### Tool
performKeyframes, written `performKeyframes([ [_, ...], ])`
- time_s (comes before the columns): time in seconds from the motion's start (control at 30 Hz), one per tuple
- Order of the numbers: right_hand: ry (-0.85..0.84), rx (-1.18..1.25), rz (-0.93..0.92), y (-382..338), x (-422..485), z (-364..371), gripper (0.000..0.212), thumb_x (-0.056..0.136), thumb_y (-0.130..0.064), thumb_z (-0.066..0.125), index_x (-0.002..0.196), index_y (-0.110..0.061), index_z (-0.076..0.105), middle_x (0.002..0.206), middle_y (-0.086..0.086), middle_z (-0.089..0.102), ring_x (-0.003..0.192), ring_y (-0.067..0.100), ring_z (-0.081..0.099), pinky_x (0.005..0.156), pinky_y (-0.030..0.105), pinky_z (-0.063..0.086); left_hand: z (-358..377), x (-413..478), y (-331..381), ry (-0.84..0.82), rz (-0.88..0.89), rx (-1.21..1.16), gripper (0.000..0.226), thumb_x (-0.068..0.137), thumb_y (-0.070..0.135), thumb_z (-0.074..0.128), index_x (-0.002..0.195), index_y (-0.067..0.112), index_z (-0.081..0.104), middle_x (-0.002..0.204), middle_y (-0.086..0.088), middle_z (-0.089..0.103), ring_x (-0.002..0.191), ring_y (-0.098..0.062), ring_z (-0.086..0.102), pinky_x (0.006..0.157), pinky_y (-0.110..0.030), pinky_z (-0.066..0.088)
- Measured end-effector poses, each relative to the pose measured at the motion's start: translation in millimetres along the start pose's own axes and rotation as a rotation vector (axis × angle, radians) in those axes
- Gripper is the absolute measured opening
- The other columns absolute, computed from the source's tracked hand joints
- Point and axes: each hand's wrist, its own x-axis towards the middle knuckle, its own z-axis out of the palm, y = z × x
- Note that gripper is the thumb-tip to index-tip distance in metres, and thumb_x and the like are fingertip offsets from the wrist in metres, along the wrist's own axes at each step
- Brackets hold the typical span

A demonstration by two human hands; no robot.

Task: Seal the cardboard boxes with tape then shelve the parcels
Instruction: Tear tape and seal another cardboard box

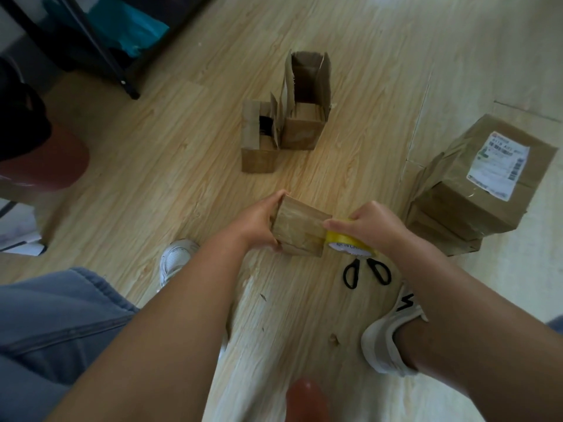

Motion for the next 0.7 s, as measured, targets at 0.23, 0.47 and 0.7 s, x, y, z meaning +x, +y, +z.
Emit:
performKeyframes([
  [0.23,-0.103,0.238,-0.035,2.1,-0.3,-12.1,0.063,0.083,-0.058,0.069,0.087,0.005,0.069,0.071,0.016,0.052,0.066,0.018,0.049,0.062,0.034,0.045,-3.6,0.9,-8.4,0.000,-0.074,-0.068,0.126,0.059,-0.006,0.087,0.155,0.037,0.018,0.144,0.002,0.047,0.131,-0.019,0.046,0.103,-0.038,0.047],
  [0.47,0.011,-0.066,0.012,0.4,13.0,13.6,0.053,0.088,-0.052,0.065,0.055,-0.015,0.043,0.051,-0.002,0.040,0.049,0.013,0.040,0.048,0.025,0.030,-7.7,5.3,-15.0,-0.036,-0.102,-0.119,0.125,0.059,-0.008,0.086,0.151,0.046,0.021,0.134,0.004,0.054,0.118,-0.012,0.053,0.092,-0.033,0.051],
  [0.7,-0.004,-0.118,-0.004,-16.1,21.0,23.4,0.047,0.091,-0.061,0.058,0.097,-0.016,0.069,0.082,-0.001,0.059,0.072,0.014,0.057,0.054,0.026,0.038,-13.9,5.4,-25.7,-0.029,-0.118,-0.152,0.120,0.064,-0.009,0.083,0.151,0.043,0.019,0.124,0.005,0.057,0.112,-0.012,0.054,0.085,-0.025,0.046],
])
